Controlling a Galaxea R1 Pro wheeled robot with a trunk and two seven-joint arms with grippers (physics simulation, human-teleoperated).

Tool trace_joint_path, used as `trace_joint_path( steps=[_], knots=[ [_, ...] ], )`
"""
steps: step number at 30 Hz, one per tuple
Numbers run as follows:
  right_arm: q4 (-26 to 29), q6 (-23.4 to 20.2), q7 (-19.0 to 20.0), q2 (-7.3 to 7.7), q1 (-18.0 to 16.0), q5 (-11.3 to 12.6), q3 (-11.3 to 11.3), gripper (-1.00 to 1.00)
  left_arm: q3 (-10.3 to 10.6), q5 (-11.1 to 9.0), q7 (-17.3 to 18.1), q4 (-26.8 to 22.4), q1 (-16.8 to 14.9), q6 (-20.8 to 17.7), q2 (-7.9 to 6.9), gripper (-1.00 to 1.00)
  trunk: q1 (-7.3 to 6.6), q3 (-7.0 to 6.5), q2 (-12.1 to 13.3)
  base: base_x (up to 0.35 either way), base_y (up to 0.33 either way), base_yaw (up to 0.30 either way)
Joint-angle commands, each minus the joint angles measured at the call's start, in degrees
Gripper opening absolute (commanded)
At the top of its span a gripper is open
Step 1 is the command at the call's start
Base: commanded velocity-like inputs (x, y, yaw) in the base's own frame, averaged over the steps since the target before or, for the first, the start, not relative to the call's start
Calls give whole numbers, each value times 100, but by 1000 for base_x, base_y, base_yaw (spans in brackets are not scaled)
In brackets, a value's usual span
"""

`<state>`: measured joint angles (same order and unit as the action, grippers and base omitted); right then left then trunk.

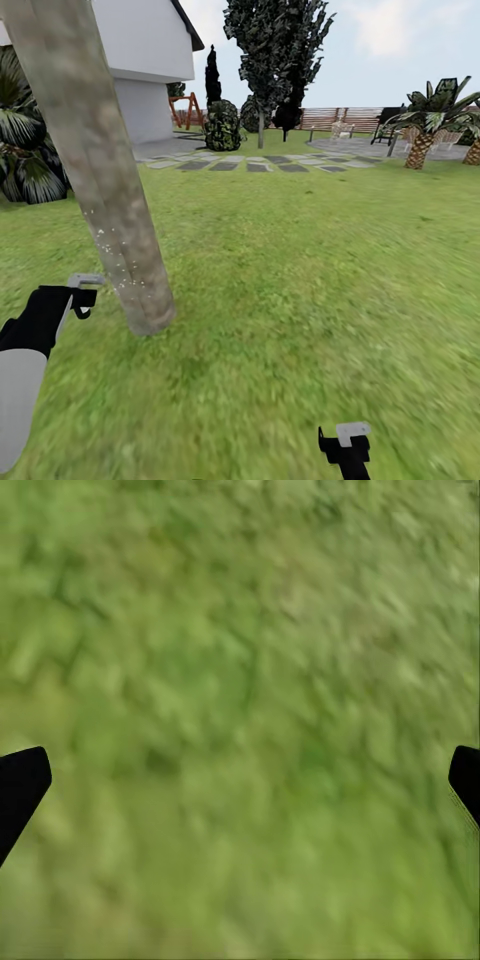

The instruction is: In the garden, pick up the pesticide atomizer on the floor and spray pesticide onto both trees until each tree trunk is fully covered.

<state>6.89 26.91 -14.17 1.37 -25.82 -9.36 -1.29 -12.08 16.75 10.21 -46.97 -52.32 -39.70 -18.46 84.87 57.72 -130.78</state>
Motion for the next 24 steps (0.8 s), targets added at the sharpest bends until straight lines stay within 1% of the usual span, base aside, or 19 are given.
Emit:
trace_joint_path(
  steps=[1, 18, 24],
  knots=[
    [-3, -1, -51, 2, -2, -57, -12, 100, -14, 66, 51, -7, -6, -20, 10, -100, -1, 5, -2, 9, -272, 165],
    [-3, -1, -51, 3, -2, -66, -12, 100, -14, 66, 42, -5, -6, -20, 34, -100, -1, 5, -2, 1, -274, 10],
    [-3, -1, -51, 3, -2, -64, -12, 100, -14, 66, 42, -5, -6, -20, 33, -100, -1, 5, -2, 114, -267, 0]
  ],
)
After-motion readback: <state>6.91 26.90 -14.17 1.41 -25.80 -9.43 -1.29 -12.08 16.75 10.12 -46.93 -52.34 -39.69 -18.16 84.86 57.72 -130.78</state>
